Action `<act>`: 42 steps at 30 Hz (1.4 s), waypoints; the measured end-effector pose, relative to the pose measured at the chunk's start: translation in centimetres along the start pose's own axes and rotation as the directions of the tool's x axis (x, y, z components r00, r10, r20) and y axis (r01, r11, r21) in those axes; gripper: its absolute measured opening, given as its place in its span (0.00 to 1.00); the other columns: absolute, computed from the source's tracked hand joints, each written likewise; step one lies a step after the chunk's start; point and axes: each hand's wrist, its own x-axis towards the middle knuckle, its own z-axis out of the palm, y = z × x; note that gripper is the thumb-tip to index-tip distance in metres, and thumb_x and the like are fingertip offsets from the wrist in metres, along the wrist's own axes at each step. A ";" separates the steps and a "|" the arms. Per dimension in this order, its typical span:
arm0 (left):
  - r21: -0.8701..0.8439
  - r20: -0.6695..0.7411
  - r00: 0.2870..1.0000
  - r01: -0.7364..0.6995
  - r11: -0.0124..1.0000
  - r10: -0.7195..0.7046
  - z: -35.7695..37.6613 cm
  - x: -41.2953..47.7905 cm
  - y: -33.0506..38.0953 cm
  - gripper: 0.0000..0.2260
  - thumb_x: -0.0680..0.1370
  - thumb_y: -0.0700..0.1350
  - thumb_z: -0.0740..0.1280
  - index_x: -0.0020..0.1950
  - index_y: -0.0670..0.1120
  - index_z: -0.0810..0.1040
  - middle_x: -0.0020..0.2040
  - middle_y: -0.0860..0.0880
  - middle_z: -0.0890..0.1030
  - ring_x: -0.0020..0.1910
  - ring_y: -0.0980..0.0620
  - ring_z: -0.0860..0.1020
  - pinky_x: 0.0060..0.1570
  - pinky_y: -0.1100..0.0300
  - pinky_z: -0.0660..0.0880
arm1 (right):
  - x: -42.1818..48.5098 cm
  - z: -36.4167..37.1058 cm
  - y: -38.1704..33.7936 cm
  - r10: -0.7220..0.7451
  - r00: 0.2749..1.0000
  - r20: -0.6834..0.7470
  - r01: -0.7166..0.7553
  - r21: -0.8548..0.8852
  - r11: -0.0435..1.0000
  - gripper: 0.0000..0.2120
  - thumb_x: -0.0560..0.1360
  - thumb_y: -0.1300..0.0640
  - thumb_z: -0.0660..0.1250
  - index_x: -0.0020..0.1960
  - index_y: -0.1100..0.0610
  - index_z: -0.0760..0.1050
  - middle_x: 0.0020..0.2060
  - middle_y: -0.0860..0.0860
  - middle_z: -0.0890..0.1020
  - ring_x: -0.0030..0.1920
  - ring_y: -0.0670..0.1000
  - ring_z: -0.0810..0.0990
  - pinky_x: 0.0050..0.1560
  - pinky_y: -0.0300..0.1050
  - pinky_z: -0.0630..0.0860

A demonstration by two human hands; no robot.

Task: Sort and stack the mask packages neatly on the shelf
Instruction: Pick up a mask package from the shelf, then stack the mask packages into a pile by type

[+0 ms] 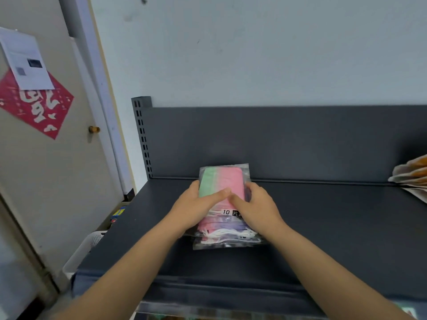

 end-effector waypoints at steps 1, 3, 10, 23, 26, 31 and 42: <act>-0.004 0.004 1.000 -0.007 1.000 0.007 -0.1 0.1 -0.3 0.31 0.63 0.67 0.72 0.61 0.55 0.73 0.55 0.57 0.81 0.54 0.56 0.80 0.60 0.51 0.75 | 0.0 0.2 -0.1 0.001 1.000 -0.005 -0.001 0.002 1.000 0.20 0.76 0.47 0.64 0.63 0.56 0.70 0.57 0.52 0.74 0.51 0.48 0.71 0.49 0.42 0.67; 0.001 0.004 1.000 -0.028 1.000 0.028 -0.1 0.2 -0.7 0.32 0.61 0.69 0.71 0.61 0.57 0.73 0.56 0.57 0.80 0.54 0.56 0.80 0.59 0.51 0.75 | 0.1 0.4 0.0 0.003 1.000 -0.020 -0.003 0.013 1.000 0.19 0.75 0.47 0.65 0.62 0.55 0.71 0.57 0.51 0.75 0.51 0.49 0.72 0.49 0.42 0.68; 0.001 -0.007 0.996 -0.093 0.996 0.093 0.1 0.1 -1.2 0.34 0.59 0.69 0.75 0.60 0.57 0.72 0.54 0.59 0.80 0.51 0.59 0.81 0.53 0.53 0.79 | 0.0 0.4 0.3 -0.013 1.000 -0.024 0.013 0.012 1.000 0.23 0.76 0.47 0.64 0.67 0.54 0.69 0.60 0.50 0.74 0.52 0.47 0.71 0.51 0.41 0.67; 0.093 -0.100 0.988 -0.105 0.990 0.114 -2.5 -1.3 -0.7 0.44 0.54 0.76 0.70 0.66 0.57 0.71 0.67 0.54 0.74 0.63 0.48 0.74 0.62 0.51 0.70 | -2.4 -4.8 -0.4 0.047 0.998 -0.028 -0.045 0.071 0.996 0.31 0.74 0.39 0.63 0.72 0.52 0.64 0.70 0.49 0.68 0.68 0.50 0.69 0.64 0.41 0.66; 0.153 -0.189 0.957 -0.192 0.969 0.220 -3.8 3.5 -7.0 0.41 0.57 0.72 0.75 0.68 0.72 0.64 0.70 0.63 0.69 0.70 0.51 0.70 0.60 0.45 0.71 | -4.3 -11.1 0.6 0.037 0.990 -0.133 -0.023 0.104 0.994 0.30 0.73 0.39 0.66 0.71 0.49 0.66 0.68 0.45 0.70 0.67 0.46 0.69 0.67 0.43 0.68; 0.008 -0.097 0.935 -0.343 0.939 0.342 6.1 -0.5 8.4 0.35 0.53 0.77 0.69 0.59 0.70 0.73 0.61 0.60 0.76 0.61 0.55 0.75 0.62 0.48 0.70 | -5.6 -25.6 4.8 0.067 0.844 -0.532 -0.017 0.099 0.995 0.30 0.70 0.38 0.68 0.69 0.49 0.69 0.64 0.45 0.74 0.64 0.47 0.73 0.66 0.47 0.70; -0.279 0.441 0.852 0.430 0.859 -0.283 34.6 2.6 21.3 0.50 0.62 0.70 0.71 0.76 0.48 0.61 0.68 0.38 0.69 0.63 0.37 0.73 0.55 0.39 0.76 | 0.7 -52.6 22.6 0.566 0.791 -0.233 -0.447 0.413 0.794 0.37 0.68 0.29 0.61 0.70 0.49 0.67 0.67 0.61 0.70 0.64 0.64 0.71 0.61 0.60 0.72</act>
